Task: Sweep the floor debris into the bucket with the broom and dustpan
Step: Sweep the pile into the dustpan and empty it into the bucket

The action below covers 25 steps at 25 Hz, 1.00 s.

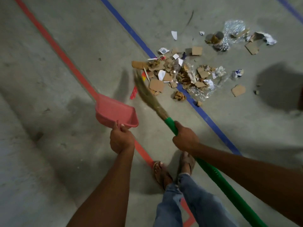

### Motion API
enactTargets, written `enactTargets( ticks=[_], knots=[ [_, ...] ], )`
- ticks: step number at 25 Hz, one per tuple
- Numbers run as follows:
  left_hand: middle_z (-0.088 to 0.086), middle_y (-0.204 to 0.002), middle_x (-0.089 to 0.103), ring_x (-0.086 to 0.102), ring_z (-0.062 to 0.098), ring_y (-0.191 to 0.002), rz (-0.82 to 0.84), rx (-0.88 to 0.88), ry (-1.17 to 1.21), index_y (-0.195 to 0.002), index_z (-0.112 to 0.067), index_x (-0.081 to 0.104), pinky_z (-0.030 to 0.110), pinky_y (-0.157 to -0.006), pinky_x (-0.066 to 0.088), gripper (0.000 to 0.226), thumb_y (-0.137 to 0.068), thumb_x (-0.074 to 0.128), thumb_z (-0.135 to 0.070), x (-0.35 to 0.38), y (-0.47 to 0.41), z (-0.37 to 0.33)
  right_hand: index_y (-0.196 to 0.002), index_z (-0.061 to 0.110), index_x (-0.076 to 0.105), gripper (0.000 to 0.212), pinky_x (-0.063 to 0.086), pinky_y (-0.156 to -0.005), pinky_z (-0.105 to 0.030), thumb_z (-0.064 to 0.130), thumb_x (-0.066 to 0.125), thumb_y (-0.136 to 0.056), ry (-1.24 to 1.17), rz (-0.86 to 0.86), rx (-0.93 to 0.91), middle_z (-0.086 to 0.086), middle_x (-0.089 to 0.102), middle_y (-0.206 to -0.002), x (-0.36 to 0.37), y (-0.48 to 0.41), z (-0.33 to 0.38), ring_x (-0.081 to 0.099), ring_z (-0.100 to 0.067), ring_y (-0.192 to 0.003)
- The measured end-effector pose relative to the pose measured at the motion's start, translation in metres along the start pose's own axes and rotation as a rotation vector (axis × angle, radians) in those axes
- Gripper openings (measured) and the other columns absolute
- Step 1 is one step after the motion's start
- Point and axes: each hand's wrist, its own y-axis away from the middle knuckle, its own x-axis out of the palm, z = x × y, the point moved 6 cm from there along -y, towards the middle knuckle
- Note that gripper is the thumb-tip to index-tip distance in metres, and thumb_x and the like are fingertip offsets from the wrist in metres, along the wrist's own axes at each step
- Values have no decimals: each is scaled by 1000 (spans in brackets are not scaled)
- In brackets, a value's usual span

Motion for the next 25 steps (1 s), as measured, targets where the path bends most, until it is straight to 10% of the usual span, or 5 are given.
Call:
enactTargets(
  ticks=[8,25],
  knots=[
    [14,-133,67,63,41,-117,53,66,-97,-141,-24,62,46,-92,49,40,-102,57,-35,31,-49,-20,-128,10,49,41,63,-72,-39,23,55,-90,-204,75,228,-9,63,-106,-11,-143,22,69,-25,-87],
    [8,-132,68,63,36,-118,287,364,-63,-141,-27,61,41,-88,48,38,-104,55,-29,96,-69,-236,-156,37,24,80,61,-64,-42,14,54,-86,-287,-382,300,-8,65,-106,-182,-67,-58,64,-24,-74]
  ],
)
